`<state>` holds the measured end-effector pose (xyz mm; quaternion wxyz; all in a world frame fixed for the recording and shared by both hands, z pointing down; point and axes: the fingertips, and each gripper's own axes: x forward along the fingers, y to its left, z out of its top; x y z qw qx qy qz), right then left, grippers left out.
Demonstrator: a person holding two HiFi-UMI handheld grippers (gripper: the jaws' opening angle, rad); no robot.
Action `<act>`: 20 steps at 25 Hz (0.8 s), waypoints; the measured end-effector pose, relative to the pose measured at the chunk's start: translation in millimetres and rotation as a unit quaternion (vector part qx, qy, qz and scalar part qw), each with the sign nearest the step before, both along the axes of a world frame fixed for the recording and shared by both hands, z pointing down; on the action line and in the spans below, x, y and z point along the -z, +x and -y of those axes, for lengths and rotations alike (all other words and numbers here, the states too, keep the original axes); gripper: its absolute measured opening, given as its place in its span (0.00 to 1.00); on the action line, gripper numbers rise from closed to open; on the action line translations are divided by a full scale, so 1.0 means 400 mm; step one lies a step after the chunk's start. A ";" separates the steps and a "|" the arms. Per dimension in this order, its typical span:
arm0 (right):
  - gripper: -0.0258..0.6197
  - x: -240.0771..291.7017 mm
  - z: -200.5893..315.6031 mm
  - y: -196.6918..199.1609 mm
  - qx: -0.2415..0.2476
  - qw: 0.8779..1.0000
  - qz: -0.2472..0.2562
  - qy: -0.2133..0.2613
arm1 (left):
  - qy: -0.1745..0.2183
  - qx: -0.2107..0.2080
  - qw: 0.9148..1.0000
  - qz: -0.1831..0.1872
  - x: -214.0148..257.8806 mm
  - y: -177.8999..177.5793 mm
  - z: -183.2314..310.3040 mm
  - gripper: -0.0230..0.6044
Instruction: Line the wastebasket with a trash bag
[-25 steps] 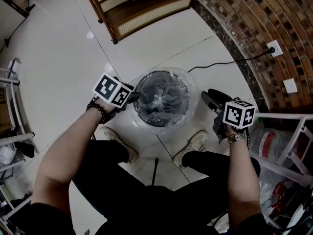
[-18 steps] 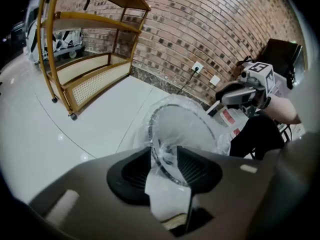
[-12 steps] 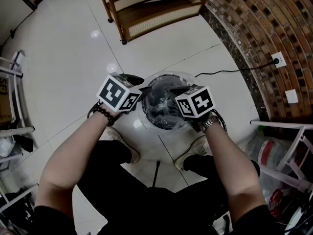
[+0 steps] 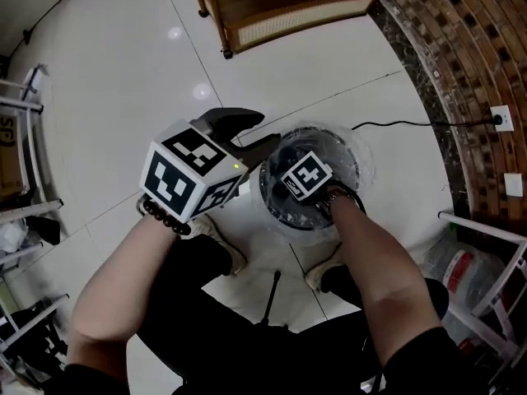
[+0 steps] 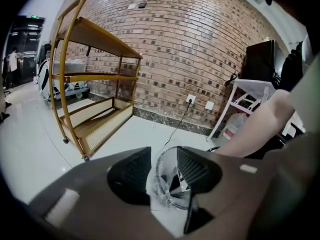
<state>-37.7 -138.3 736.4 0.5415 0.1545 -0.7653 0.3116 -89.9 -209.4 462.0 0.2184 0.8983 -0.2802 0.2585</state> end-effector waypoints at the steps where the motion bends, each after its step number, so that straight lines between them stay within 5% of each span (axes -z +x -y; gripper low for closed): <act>1: 0.04 -0.020 -0.011 -0.005 -0.008 1.000 0.003 -0.015 | 0.004 -0.004 1.000 -0.001 0.007 0.002 0.004 0.30; 8: 0.04 -0.100 -0.041 0.005 -0.049 0.997 0.008 -0.062 | 0.011 -0.030 0.999 0.011 -0.001 0.031 0.018 0.30; 15: 0.04 0.075 0.039 -0.013 -0.085 0.994 0.064 0.010 | 0.004 -0.042 0.998 0.040 -0.047 0.034 -0.012 0.30; 20: 0.04 0.239 0.047 0.001 -0.094 0.989 0.088 0.072 | -0.004 -0.082 0.992 0.097 -0.086 0.061 -0.078 0.30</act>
